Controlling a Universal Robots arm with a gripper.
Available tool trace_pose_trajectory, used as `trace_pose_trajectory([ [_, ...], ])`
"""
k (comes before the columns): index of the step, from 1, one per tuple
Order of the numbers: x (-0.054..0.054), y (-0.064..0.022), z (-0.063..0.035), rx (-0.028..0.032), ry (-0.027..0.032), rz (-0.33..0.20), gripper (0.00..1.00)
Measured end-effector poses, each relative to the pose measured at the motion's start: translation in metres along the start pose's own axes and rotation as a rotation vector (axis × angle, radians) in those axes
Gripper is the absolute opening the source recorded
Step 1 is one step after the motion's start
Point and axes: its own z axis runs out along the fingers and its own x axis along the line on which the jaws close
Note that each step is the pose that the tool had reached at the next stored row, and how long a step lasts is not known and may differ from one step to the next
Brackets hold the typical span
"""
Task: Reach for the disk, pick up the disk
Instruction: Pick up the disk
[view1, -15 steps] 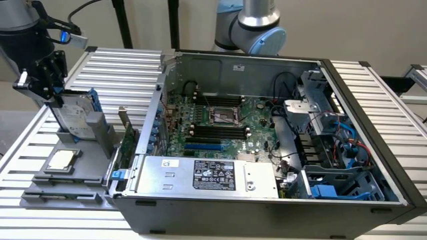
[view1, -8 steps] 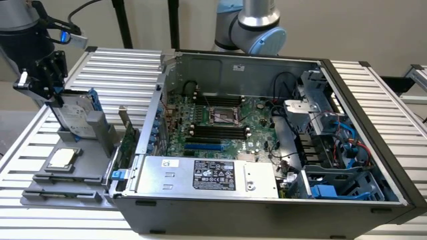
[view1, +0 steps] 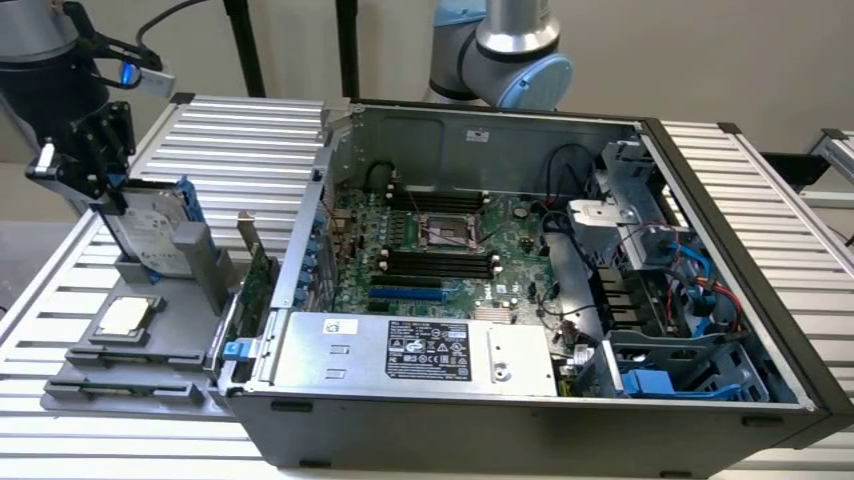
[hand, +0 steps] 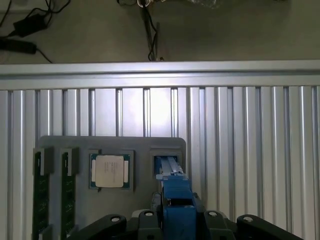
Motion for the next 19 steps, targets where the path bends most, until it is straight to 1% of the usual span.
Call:
trace_pose_trajectory([
  [4, 0.0005, 0.0001, 0.0000, 0.0000, -0.0002, 0.009, 0.33],
  [13, 0.0005, 0.0002, 0.0001, 0.0001, 0.0000, 0.010, 0.33],
  [17, 0.0006, 0.0006, 0.0000, 0.0000, 0.0041, 0.010, 0.33],
  [19, 0.0006, 0.0007, 0.0000, 0.0002, 0.0048, 0.010, 0.33],
])
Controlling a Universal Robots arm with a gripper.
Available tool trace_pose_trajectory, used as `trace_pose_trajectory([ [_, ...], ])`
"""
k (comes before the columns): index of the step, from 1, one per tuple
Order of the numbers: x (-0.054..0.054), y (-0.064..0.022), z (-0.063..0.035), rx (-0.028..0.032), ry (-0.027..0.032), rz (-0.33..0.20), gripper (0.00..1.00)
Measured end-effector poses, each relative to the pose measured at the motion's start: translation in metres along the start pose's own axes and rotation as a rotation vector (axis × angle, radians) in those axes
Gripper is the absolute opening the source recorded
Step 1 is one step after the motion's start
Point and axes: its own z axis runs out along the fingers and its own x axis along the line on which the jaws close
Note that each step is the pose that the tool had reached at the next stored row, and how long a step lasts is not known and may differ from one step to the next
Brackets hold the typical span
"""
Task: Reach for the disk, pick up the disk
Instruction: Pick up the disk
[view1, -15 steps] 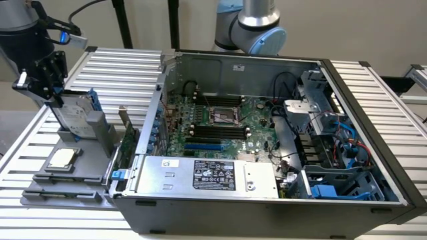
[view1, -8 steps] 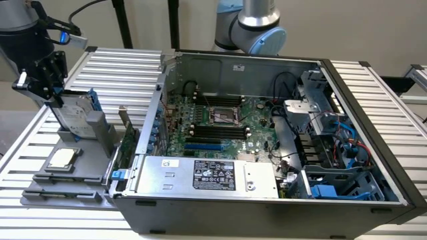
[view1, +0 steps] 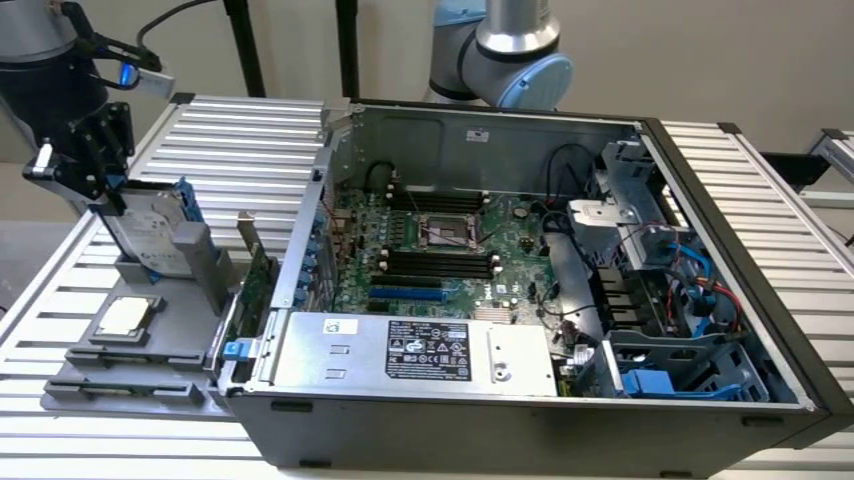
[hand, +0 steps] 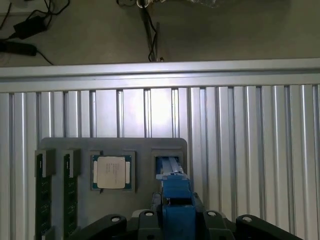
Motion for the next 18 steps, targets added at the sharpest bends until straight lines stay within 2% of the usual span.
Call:
trace_pose_trajectory([
  [18, 0.0000, 0.0002, 0.0000, 0.0006, 0.0002, 0.000, 0.33],
])
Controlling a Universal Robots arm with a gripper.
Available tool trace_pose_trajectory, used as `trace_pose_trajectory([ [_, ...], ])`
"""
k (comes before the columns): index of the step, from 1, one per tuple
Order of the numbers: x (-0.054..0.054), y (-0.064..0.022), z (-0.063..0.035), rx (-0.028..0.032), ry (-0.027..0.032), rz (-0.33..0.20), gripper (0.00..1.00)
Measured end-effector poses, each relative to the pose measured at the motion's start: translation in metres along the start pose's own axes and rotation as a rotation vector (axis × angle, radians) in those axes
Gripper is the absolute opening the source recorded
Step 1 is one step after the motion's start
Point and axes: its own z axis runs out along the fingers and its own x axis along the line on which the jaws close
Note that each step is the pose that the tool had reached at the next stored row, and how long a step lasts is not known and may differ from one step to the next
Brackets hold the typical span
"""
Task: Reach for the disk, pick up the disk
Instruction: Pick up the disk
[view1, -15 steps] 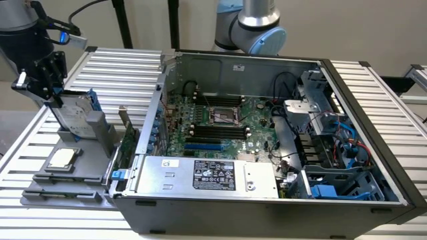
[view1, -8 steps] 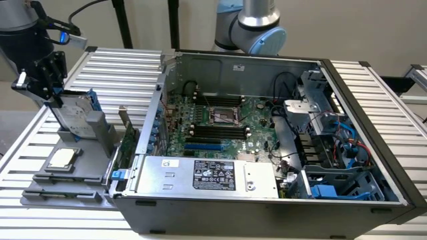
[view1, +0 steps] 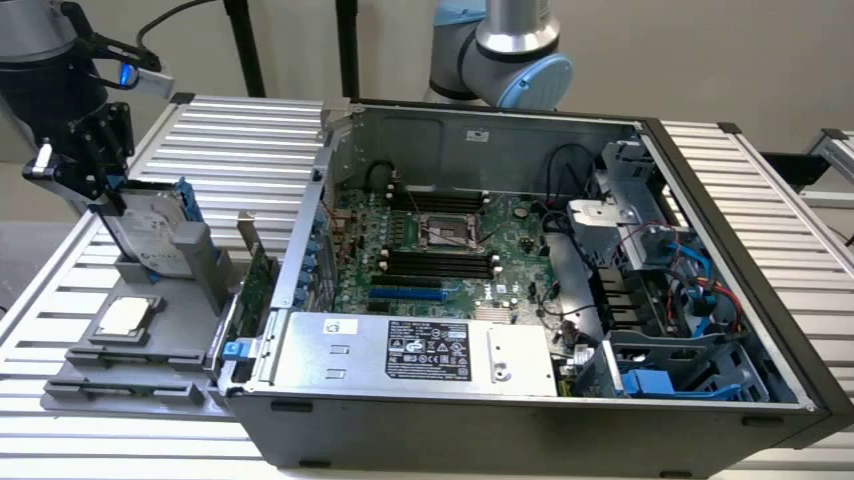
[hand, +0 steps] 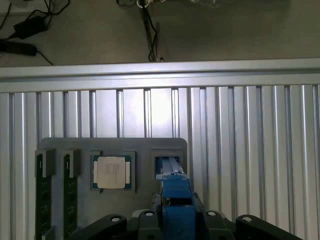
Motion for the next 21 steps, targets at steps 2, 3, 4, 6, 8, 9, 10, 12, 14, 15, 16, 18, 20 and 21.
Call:
trace_pose_trajectory([
  [2, 0.000, 0.0000, -0.0002, 0.0001, 0.0000, 0.000, 0.33],
  [3, 0.000, 0.0001, -0.0006, 0.0001, 0.0000, 0.000, 0.33],
  [4, 0.000, 0.0001, -0.0014, 0.0002, -0.0001, 0.000, 0.33],
  [6, 0.000, 0.0001, -0.0039, 0.0000, 0.0000, 0.000, 0.33],
  [8, 0.000, 0.0001, -0.0077, -0.0001, 0.0000, 0.000, 0.33],
  [9, 0.000, 0.0002, -0.0104, 0.0000, 0.0000, 0.000, 0.33],
  [10, 0.000, 0.0002, -0.0129, 0.0000, 0.0000, 0.000, 0.33],
  [12, 0.000, 0.0004, -0.0202, -0.0001, 0.0001, 0.000, 0.33],
  [14, 0.000, 0.0005, -0.0289, 0.0001, -0.0001, 0.000, 0.33],
  [15, 0.000, 0.0006, -0.0334, -0.0001, 0.0001, 0.000, 0.33],
  [16, 0.001, 0.0006, -0.0380, 0.0000, 0.0000, 0.000, 0.33],
  [18, 0.001, 0.0007, -0.0471, 0.0000, 0.0001, 0.000, 0.33],
  [20, 0.001, 0.0008, -0.0563, -0.0001, 0.0001, 0.000, 0.33],
  [21, 0.001, 0.0007, -0.0608, 0.0000, 0.0000, -0.001, 0.33],
])
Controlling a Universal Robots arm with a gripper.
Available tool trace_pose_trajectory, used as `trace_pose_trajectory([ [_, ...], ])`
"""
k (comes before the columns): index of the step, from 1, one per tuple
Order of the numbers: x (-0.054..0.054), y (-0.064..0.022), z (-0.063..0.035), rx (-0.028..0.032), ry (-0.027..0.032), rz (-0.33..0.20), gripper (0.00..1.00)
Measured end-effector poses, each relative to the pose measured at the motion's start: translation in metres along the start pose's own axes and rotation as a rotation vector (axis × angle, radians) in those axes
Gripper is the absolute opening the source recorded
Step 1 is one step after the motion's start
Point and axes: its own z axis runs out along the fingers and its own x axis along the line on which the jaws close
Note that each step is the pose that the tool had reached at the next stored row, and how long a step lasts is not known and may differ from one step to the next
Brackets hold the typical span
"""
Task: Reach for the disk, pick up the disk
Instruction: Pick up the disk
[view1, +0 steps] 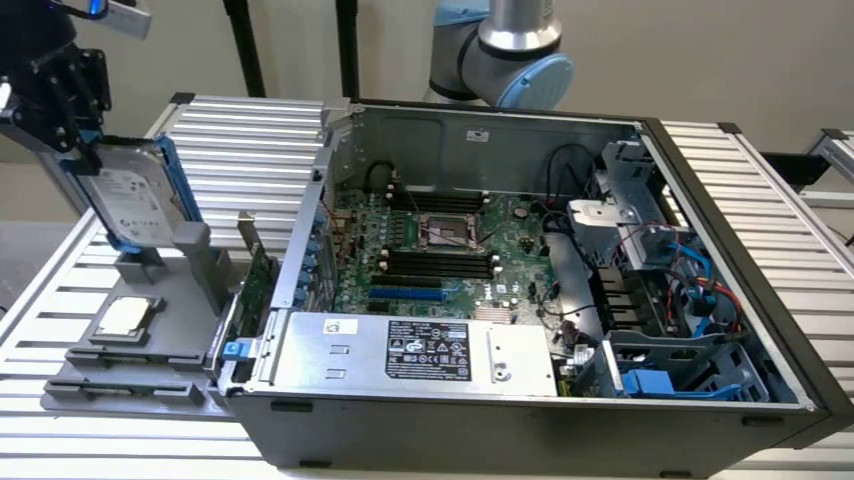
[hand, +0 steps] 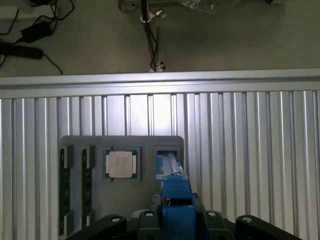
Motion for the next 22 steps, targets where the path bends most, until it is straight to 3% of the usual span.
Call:
trace_pose_trajectory([
  [12, 0.005, -0.0075, -0.0545, 0.0003, -0.0014, -0.017, 0.33],
  [17, 0.009, -0.0239, -0.0732, 0.0000, -0.0071, -0.018, 0.33],
  [22, 0.013, -0.0458, -0.0891, -0.0002, -0.0157, -0.018, 0.33],
])
